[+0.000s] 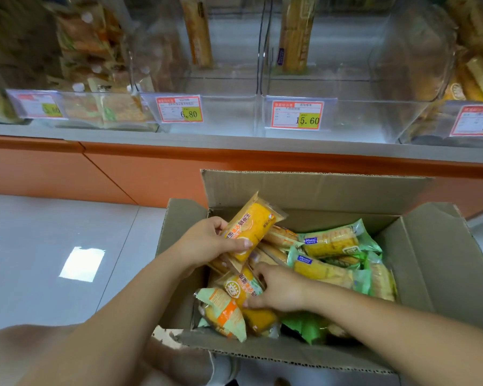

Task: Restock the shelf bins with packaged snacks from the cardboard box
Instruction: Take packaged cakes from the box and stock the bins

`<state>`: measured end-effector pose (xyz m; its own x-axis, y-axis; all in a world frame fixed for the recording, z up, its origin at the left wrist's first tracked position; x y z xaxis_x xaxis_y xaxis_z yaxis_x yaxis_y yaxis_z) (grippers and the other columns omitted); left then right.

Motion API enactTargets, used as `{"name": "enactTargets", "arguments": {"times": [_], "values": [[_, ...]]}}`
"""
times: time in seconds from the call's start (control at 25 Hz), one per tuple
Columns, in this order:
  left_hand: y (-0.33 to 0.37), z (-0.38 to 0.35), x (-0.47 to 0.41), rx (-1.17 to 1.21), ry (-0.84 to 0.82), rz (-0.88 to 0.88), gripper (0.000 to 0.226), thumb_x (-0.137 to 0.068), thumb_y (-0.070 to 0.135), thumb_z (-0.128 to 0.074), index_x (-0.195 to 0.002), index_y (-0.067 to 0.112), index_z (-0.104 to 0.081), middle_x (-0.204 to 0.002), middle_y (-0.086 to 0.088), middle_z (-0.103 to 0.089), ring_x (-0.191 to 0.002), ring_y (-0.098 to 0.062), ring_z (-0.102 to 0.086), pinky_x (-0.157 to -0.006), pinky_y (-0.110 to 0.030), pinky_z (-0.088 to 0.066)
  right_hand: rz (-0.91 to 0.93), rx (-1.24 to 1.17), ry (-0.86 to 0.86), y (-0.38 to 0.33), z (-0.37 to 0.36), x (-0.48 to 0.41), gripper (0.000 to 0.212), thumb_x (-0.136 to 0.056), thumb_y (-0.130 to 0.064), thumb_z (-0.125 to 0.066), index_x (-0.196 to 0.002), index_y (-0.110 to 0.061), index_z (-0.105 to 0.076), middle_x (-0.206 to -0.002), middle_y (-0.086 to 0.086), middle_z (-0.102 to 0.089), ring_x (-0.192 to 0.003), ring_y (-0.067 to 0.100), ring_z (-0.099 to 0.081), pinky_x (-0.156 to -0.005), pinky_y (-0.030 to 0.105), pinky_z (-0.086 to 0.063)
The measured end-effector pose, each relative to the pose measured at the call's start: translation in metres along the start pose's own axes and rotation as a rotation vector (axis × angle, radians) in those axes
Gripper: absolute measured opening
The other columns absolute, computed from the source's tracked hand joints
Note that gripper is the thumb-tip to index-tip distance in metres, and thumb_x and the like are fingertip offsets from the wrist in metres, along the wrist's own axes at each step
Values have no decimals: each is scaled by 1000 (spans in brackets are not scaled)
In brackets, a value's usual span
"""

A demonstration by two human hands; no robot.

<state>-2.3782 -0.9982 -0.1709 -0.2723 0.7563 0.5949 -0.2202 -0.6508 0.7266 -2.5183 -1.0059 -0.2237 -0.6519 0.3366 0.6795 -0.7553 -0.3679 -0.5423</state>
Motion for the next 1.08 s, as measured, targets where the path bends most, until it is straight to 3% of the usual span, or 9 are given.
{"name": "enactTargets", "arguments": {"times": [0.16, 0.24, 0.36, 0.52, 0.6, 0.68, 0.84, 0.96, 1.08], "values": [[-3, 8, 0, 72, 5, 13, 68, -55, 44, -87, -106, 8, -62, -91, -7, -74, -73, -16, -72, -63, -26, -56, -96, -284, 164, 30, 52, 18, 39, -80, -43, -71, -111, -28, -54, -98, -9, -61, -80, 2, -57, -65, 19, -47], [-1, 4, -1, 140, -22, 22, 69, -53, 43, -86, -107, 8, -61, -89, -8, -76, -76, -22, -73, -64, -31, -59, -134, -454, 322, 56, 85, 35, 34, -81, -40, -72, -107, -27, -55, -98, -7, -64, -83, 7, -62, -71, 24, -51], [3, -13, -4, 224, -89, 37, 75, -51, 41, -90, -111, 8, -59, -90, -8, -76, -82, -29, -73, -70, -40, -61, -151, -675, 463, 85, 108, 56, 43, -78, -35, -76, -115, -27, -55, -108, -3, -65, -95, 13, -65, -84, 33, -55], [18, -46, -6, 319, -210, 36, 71, -53, 36, -87, -117, 16, -63, -94, -3, -75, -84, -17, -72, -76, -36, -58, -9, -1010, 506, 93, 112, 73, 70, -78, -11, -78, -131, -35, -39, -111, 1, -67, -99, 17, -67, -73, 29, -56], [25, -62, -5, 364, -276, 54, 70, -54, 33, -88, -118, 17, -66, -99, -6, -75, -88, -21, -72, -86, -41, -57, 48, -1125, 517, 94, 115, 81, 65, -76, -4, -76, -127, -33, -45, -107, 1, -70, -95, 17, -68, -69, 26, -52], [30, -77, -3, 429, -334, 80, 61, -62, 22, -87, -120, 15, -66, -105, -12, -74, -93, -28, -71, -93, -49, -54, 85, -1278, 537, 95, 119, 87, 55, -72, -4, -74, -118, -24, -52, -98, 2, -73, -88, 19, -70, -71, 31, -51], [45, -101, 3, 563, -425, 103, 59, -69, 10, -80, -125, 12, -61, -115, -18, -70, -102, -32, -69, -84, -44, -59, 128, -1570, 575, 108, 126, 91, 47, -70, -10, -71, -114, -19, -55, -101, 11, -71, -95, 26, -68, -79, 44, -57], [63, -108, 3, 633, -436, 67, 61, -67, 8, -78, -125, 10, -59, -114, -20, -70, -101, -32, -70, -81, -45, -60, 126, -1692, 619, 119, 129, 92, 43, -68, -11, -72, -109, -13, -57, -96, 12, -72, -89, 26, -71, -74, 42, -59], [77, -111, 4, 653, -412, 24, 66, -66, 4, -78, -128, 11, -55, -113, -17, -71, -97, -30, -71, -78, -43, -61, 116, -1626, 661, 124, 136, 97, 51, -55, -22, -82, -100, -14, -59, -97, 12, -72, -89, 22, -68, -78, 36, -51]]}}
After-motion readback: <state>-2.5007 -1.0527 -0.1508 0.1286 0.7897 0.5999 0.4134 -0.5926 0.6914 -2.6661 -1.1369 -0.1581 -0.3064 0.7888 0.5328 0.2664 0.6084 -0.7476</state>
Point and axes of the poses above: each hand's wrist, its own x-axis away from the middle knuckle, its own z-axis out of the back of the hand, y = z × x, the point moved 10 cm from there along -x, towards the middle knuckle
